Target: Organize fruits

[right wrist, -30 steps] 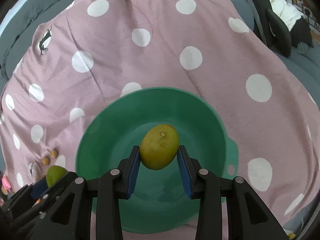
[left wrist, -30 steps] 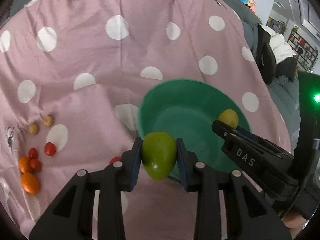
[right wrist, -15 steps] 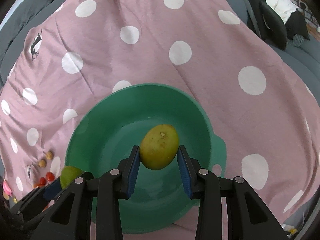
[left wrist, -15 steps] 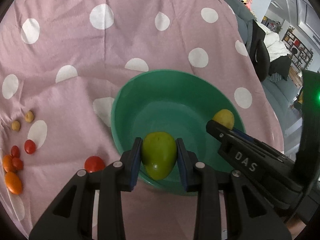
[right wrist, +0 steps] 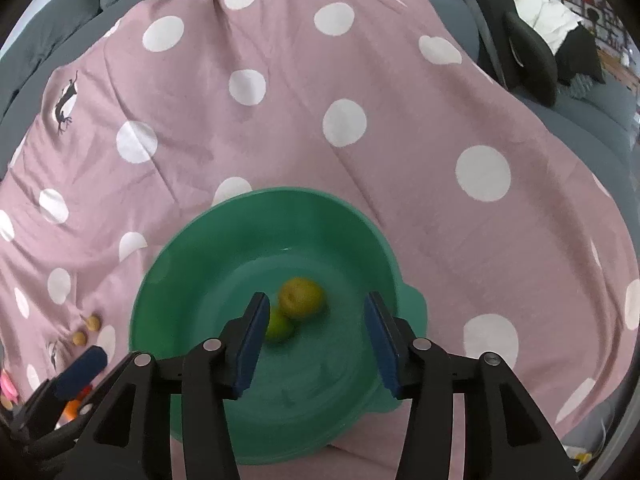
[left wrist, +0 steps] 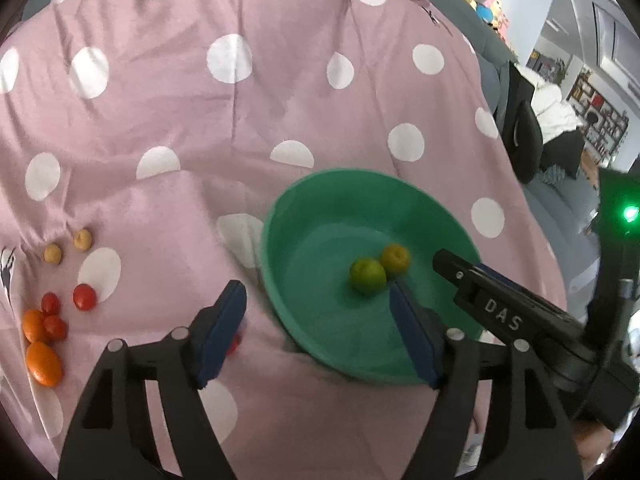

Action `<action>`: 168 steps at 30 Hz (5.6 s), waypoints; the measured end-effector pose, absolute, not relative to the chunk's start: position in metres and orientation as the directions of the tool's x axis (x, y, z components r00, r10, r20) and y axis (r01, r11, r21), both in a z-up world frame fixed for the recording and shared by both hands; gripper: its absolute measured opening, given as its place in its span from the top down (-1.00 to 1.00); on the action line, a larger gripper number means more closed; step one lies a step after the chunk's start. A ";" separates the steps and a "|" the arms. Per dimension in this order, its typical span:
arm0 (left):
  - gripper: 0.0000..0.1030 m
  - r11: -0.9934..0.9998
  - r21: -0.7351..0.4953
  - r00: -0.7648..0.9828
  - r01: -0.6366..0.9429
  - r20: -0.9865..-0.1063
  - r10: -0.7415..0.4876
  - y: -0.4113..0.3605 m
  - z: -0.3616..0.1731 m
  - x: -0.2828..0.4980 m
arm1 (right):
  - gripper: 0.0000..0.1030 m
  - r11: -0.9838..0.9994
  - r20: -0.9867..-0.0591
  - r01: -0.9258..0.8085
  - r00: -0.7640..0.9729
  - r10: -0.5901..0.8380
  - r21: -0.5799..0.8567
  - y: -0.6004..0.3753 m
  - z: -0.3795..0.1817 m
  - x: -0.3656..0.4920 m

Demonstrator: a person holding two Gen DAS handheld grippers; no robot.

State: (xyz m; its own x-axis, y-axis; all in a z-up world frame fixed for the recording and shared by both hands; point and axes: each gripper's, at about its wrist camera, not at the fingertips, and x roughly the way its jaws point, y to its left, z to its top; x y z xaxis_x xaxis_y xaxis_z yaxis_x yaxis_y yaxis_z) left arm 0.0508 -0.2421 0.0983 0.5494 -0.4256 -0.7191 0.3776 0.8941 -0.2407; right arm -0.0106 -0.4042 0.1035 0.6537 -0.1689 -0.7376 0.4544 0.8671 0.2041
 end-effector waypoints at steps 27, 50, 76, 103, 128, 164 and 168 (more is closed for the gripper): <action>-0.53 0.927 -0.286 0.627 -0.243 -0.775 -0.075 -0.004 0.084 0.048 | 0.03 0.970 -0.719 -0.048 0.664 0.208 0.237 -0.255 0.121 0.019; 0.09 0.938 -0.319 0.523 -0.133 -0.827 -0.207 -0.044 0.037 0.122 | 0.03 1.000 -0.858 -0.010 0.513 0.006 0.000 -0.210 0.054 0.049; 0.39 0.961 -0.254 0.480 -0.106 -0.860 -0.174 -0.072 0.013 0.145 | 0.38 1.000 -0.872 0.028 0.489 -0.023 -0.010 -0.219 0.034 0.060; 0.44 0.965 -0.253 0.572 -0.065 -0.802 -0.171 -0.084 0.053 0.108 | 0.39 0.986 -0.800 0.005 0.585 0.135 0.169 -0.230 0.066 0.049; 0.44 0.968 -0.250 0.637 0.000 -0.747 -0.192 -0.101 0.079 0.074 | 0.39 0.978 -0.757 0.022 0.636 0.146 0.207 -0.239 0.084 0.035; 0.44 0.937 -0.342 0.703 0.075 -0.648 -0.293 -0.102 0.119 0.050 | 0.39 0.973 -0.683 0.037 0.718 0.133 0.229 -0.249 0.112 0.016; 0.44 0.936 -0.339 0.705 0.098 -0.640 -0.306 -0.109 0.122 0.047 | 0.39 0.970 -0.674 0.050 0.728 0.127 0.237 -0.255 0.116 0.014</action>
